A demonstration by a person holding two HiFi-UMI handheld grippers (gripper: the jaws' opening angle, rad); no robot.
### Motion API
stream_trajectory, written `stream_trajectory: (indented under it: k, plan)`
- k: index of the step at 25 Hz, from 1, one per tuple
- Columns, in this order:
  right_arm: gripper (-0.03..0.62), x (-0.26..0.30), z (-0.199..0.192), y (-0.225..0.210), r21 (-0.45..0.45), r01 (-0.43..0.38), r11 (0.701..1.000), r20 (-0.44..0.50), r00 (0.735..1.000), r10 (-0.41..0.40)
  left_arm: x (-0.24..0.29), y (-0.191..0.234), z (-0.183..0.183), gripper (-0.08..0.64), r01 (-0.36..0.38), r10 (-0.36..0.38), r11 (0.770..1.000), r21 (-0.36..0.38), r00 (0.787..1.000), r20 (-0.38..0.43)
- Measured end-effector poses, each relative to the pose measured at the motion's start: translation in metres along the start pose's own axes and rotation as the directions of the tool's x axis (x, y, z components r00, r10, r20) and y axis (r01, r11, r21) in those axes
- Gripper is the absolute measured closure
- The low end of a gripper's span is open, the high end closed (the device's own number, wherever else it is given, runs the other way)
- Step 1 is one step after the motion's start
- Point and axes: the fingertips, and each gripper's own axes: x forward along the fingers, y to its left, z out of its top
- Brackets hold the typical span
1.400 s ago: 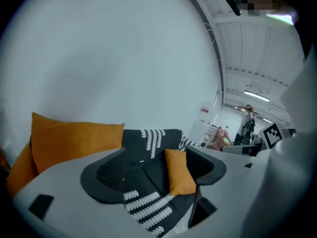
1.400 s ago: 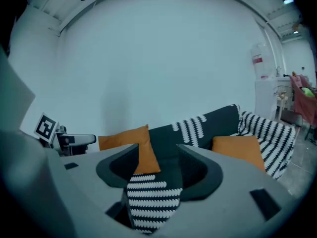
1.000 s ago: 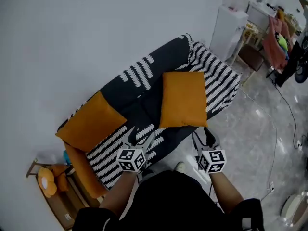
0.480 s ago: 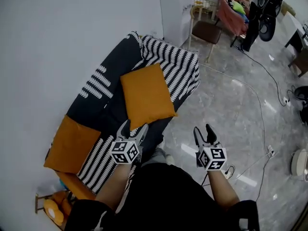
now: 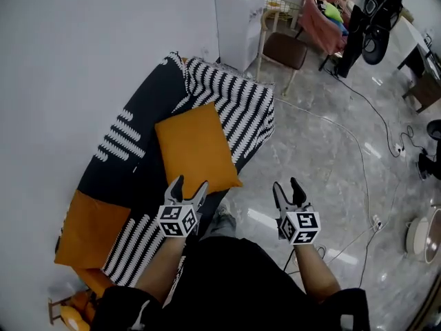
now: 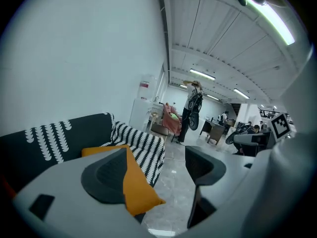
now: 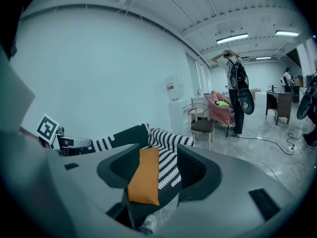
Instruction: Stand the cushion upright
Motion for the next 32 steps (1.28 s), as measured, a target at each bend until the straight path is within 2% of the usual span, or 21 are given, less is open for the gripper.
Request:
stream_trajectory:
  k: [5,13,17,20,23,27,30,32]
  plan:
    - [0.341,0.075,0.047,0.015,-0.042,-0.045,0.998,-0.015,0.999,0.044,0.049,0.033,0.039,0.175,-0.021,0.021,0.999,0.047,1.000,0.009]
    - [0.338,0.185,0.087,0.036,-0.097,-0.156,0.983,-0.038,0.988,0.153,0.093,0.077,0.089,0.175,-0.081,0.079,0.996,0.033,0.996,0.052]
    - [0.337,0.227,0.099,0.070,-0.155,-0.258,0.954,-0.079,0.965,0.249,0.083,0.107,0.098,0.178,-0.158,0.159,0.987,-0.022,0.985,0.064]
    - [0.336,0.261,0.113,0.101,-0.200,-0.347,0.916,-0.105,0.937,0.332,0.074,0.134,0.103,0.180,-0.236,0.242,0.969,-0.066,0.966,0.089]
    - [0.336,0.294,0.116,0.133,-0.243,-0.459,0.855,-0.163,0.888,0.431,0.062,0.161,0.095,0.181,-0.339,0.355,0.929,-0.147,0.929,0.099]
    - [0.333,0.335,0.110,0.165,-0.273,-0.569,0.776,-0.252,0.821,0.513,0.051,0.193,0.081,0.183,-0.453,0.480,0.861,-0.234,0.874,0.075]
    - [0.331,0.373,0.109,0.184,-0.287,-0.653,0.701,-0.327,0.754,0.569,0.053,0.210,0.071,0.183,-0.538,0.575,0.786,-0.304,0.817,0.042]
    - [0.328,0.398,0.106,0.196,-0.298,-0.715,0.632,-0.391,0.696,0.603,0.058,0.216,0.062,0.183,-0.591,0.635,0.724,-0.356,0.772,0.010]
